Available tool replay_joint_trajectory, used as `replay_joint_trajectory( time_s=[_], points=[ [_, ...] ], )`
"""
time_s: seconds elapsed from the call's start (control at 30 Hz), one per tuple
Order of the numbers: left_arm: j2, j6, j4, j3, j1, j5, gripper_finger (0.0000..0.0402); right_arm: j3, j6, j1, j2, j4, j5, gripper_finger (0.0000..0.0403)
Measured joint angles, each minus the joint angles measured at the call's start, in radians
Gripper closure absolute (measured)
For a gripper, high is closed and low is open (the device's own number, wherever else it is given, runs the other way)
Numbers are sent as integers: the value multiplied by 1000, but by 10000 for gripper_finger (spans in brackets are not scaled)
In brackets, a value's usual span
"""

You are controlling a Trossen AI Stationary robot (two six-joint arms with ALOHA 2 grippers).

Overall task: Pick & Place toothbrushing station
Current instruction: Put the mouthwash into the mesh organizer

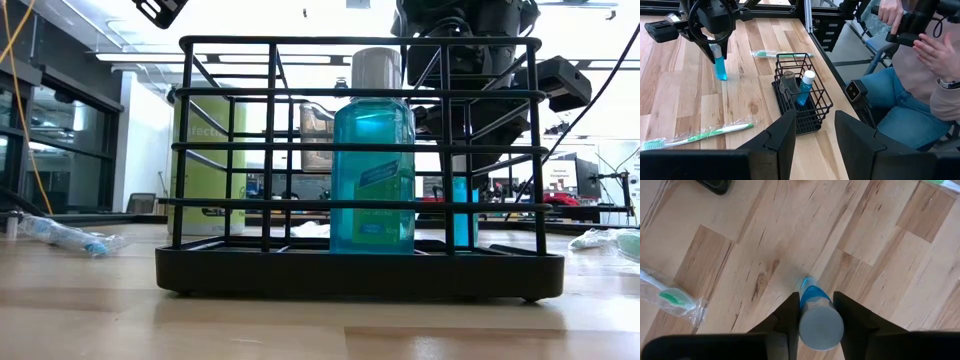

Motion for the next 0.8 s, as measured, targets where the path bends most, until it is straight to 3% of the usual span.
replay_joint_trajectory(
  time_s=[0.53, 0.8],
  points=[
    [0, 0, 0, 0, 0, 0, 269, 0, 8, 0, 0, -11, 1, 311],
    [0, 0, 0, 0, 0, 0, 269, 0, 19, 2, -8, -33, 58, 311]
  ],
)
